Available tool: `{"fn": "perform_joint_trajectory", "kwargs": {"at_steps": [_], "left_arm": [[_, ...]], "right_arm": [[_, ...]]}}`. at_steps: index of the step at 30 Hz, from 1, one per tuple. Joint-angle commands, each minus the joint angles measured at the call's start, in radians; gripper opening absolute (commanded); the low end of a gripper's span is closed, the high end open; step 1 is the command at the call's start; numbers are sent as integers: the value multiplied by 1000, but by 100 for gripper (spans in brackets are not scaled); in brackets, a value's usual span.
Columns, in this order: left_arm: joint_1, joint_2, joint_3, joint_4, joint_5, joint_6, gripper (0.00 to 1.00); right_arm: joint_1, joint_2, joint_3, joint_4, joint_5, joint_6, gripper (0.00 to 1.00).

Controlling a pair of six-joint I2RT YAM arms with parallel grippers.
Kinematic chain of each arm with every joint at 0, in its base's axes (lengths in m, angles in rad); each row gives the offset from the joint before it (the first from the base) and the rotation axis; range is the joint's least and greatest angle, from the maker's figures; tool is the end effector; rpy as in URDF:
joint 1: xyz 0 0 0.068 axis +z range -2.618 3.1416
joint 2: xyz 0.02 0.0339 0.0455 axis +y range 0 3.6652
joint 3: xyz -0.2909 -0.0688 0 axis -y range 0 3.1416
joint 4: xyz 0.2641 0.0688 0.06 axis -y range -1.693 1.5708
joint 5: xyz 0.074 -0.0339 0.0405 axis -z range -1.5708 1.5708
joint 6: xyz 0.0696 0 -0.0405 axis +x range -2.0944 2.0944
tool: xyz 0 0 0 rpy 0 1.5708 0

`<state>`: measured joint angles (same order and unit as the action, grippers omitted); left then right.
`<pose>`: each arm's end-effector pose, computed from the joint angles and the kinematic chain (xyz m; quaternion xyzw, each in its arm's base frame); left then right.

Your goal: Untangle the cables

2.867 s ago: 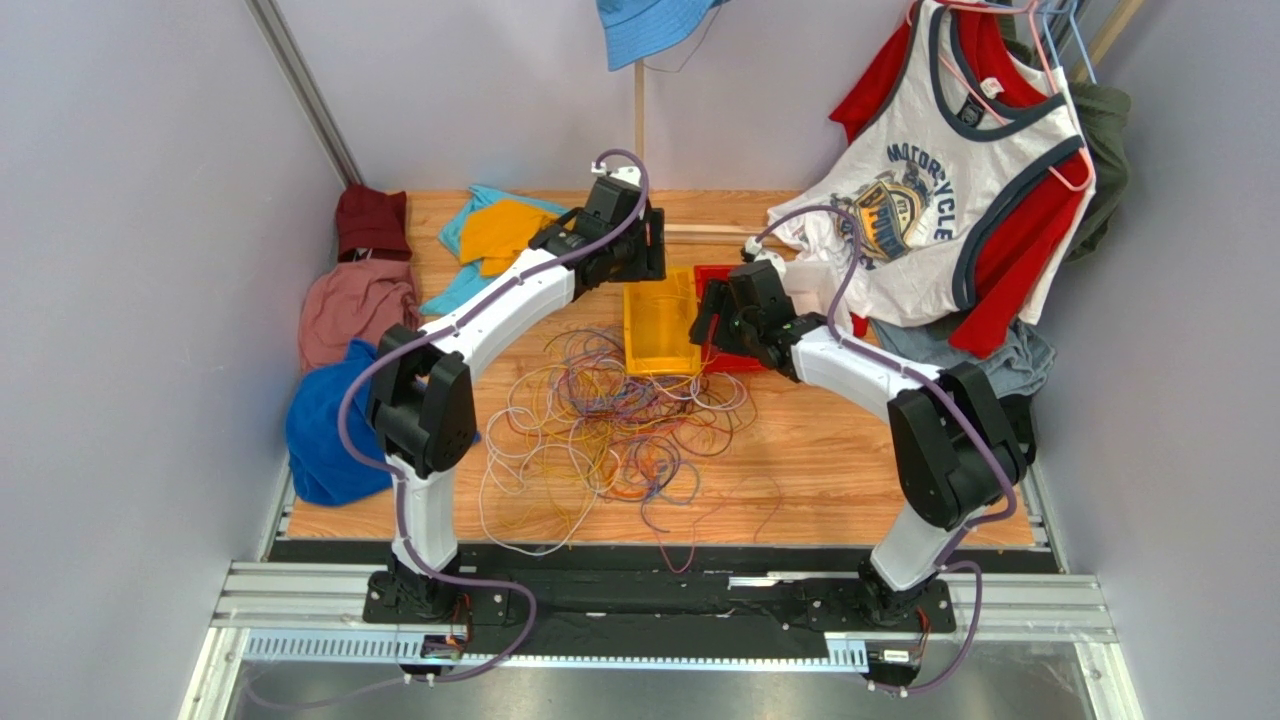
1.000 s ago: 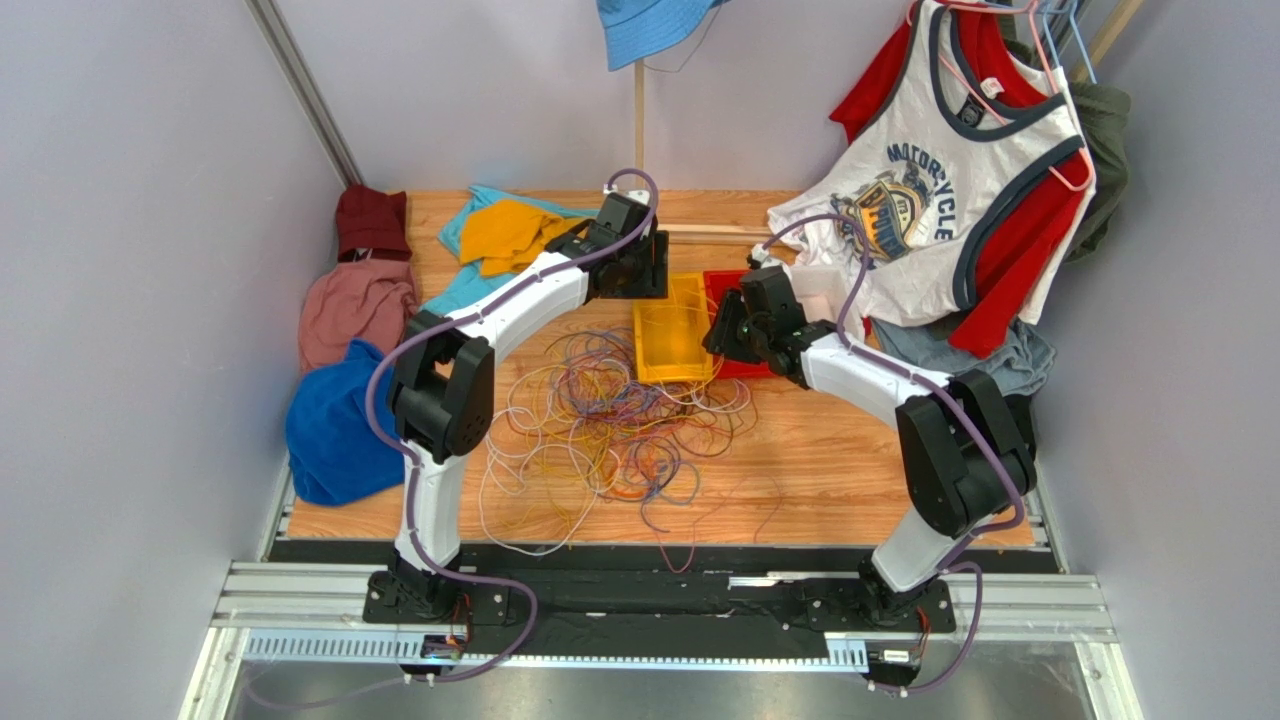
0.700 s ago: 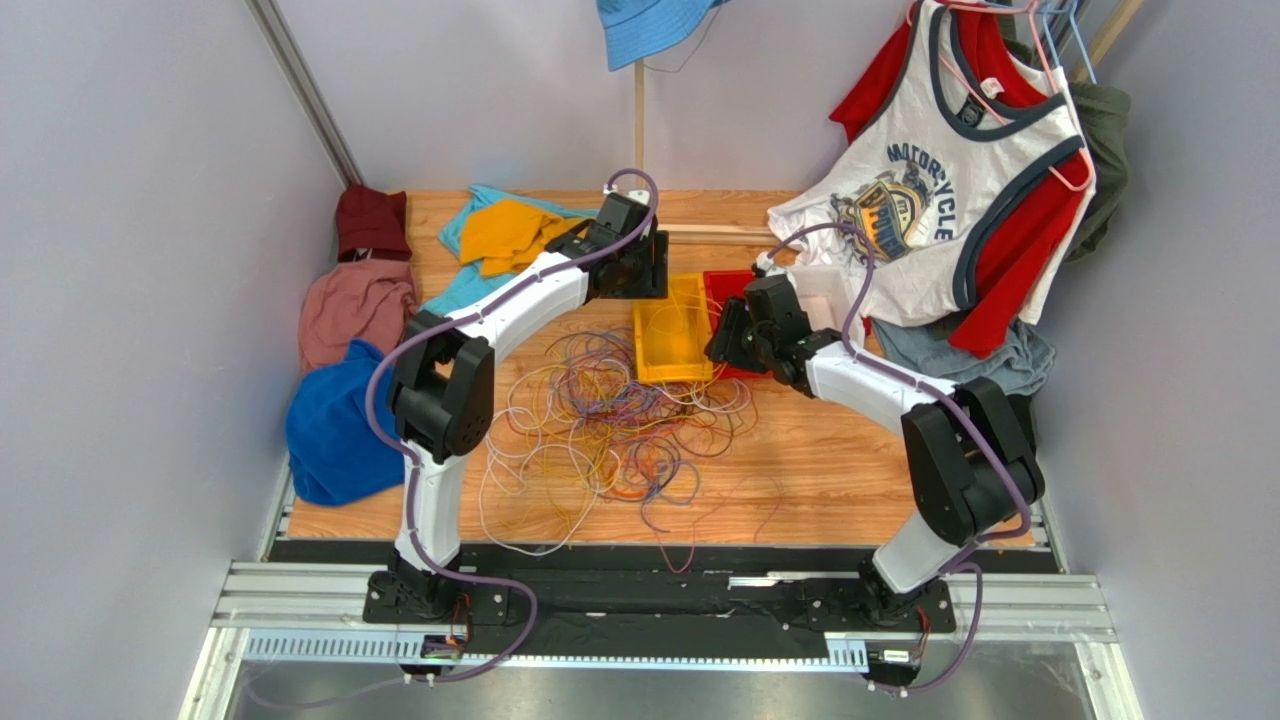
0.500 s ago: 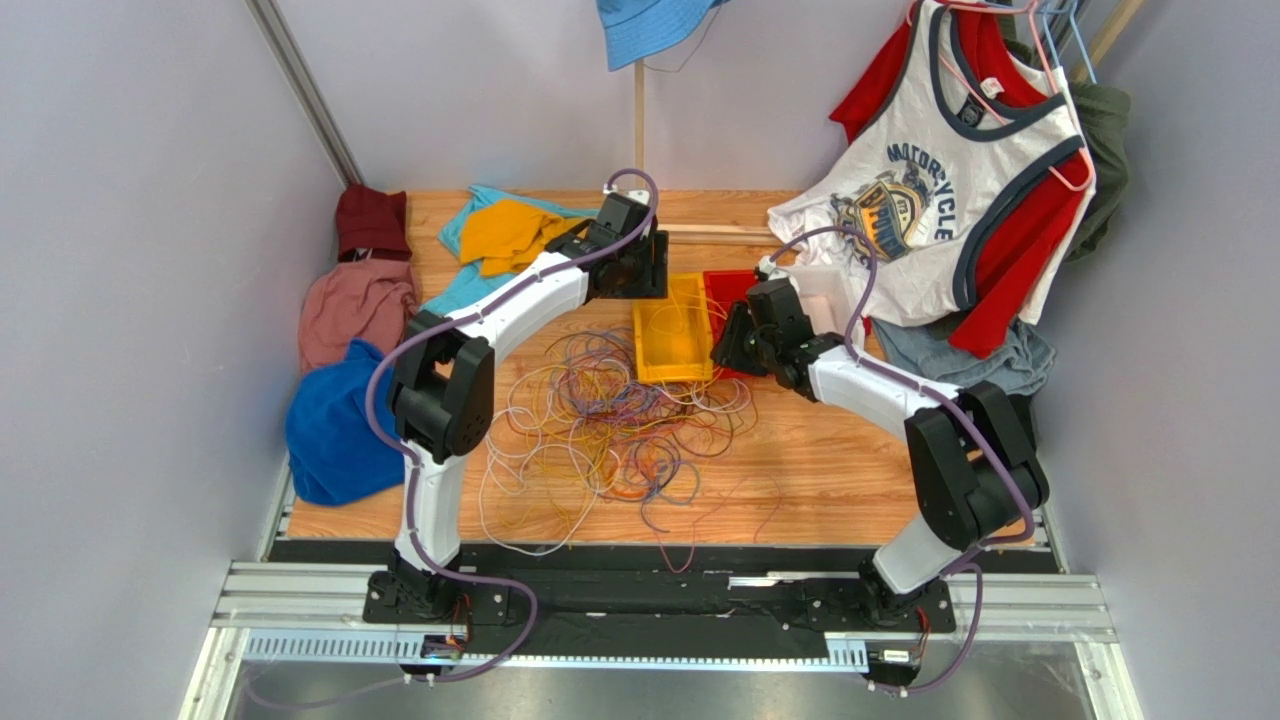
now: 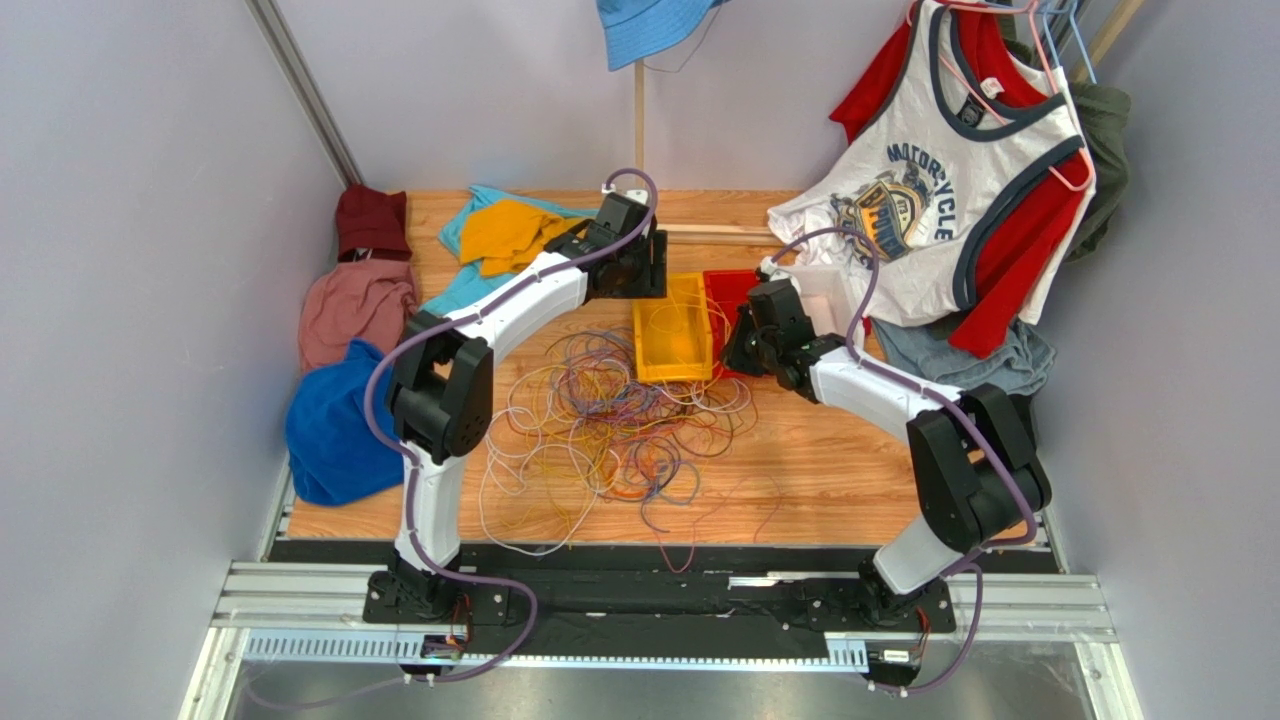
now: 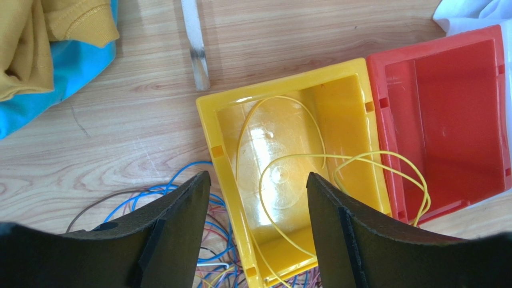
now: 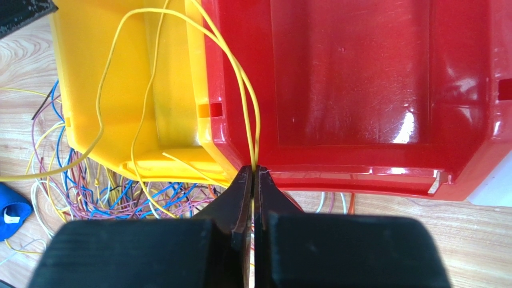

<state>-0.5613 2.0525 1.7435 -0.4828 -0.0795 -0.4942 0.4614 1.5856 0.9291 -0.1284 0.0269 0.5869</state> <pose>0.4477 -0.2750 0.2461 0.0159 0.9244 -0.1593 0.3463 0.3337 0.1638 0.1892 0.0631 0.9216 0.1809 0.3377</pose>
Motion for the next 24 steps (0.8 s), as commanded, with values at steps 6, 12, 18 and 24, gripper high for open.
{"fn": "perform_joint_trajectory", "kwargs": {"at_steps": [6, 12, 18, 24], "left_arm": [[18, -153, -50, -5, -40, -24, 76], [24, -160, -65, -28, -69, -37, 79], [24, -172, -94, -48, -86, -60, 79], [46, -252, -176, -76, -146, -110, 79]], "right_arm": [[-4, -121, 54, 12, -4, 5, 0], [0, -125, 152, -20, -57, -1, 0], [14, -21, 275, -30, -108, -7, 0], [33, 120, 401, -51, -102, -29, 0]]}}
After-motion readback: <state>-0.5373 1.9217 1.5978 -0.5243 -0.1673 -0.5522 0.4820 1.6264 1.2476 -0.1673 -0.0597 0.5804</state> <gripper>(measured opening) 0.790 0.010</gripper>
